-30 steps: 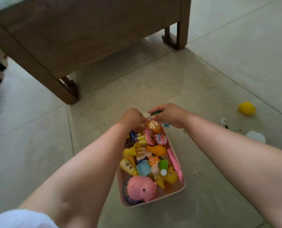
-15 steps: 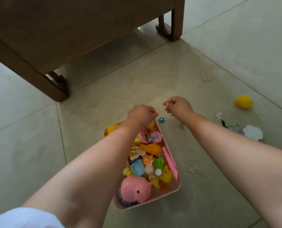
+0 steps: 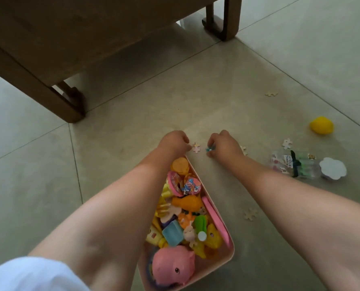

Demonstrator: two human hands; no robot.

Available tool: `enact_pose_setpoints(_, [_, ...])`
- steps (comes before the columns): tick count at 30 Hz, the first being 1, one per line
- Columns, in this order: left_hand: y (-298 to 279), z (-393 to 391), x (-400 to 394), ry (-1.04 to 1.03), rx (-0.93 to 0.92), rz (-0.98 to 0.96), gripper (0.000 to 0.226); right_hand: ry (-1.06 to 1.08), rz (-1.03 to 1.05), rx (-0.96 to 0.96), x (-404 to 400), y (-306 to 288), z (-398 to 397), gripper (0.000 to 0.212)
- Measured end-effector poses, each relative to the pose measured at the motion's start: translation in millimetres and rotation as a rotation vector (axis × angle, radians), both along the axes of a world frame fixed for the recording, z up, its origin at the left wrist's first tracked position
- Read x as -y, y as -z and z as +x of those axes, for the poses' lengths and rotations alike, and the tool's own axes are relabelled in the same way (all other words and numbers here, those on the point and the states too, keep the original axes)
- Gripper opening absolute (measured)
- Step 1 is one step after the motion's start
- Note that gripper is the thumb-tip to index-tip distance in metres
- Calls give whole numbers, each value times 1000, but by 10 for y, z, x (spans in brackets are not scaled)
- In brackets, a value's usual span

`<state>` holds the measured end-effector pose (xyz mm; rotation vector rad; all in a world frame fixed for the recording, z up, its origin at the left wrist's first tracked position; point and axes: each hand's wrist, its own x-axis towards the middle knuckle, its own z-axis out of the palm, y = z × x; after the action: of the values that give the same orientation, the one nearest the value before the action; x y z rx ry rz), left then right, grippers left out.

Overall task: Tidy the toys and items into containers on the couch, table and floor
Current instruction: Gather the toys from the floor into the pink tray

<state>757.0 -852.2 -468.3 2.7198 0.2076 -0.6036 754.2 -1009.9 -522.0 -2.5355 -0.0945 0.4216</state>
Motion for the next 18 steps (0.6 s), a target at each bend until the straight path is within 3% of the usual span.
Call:
enact_pose_setpoints(4, [160, 130, 186, 71, -12, 140, 49, 58, -5, -12, 75, -26, 28, 26])
enact_pose_setpoints(9, [236, 232, 312, 154, -49, 273, 40, 147, 32, 10, 295, -110, 31, 26])
enact_pose_setpoints(18, [122, 110, 393, 119, 143, -25, 19, 168, 259, -56, 239, -231, -55, 22])
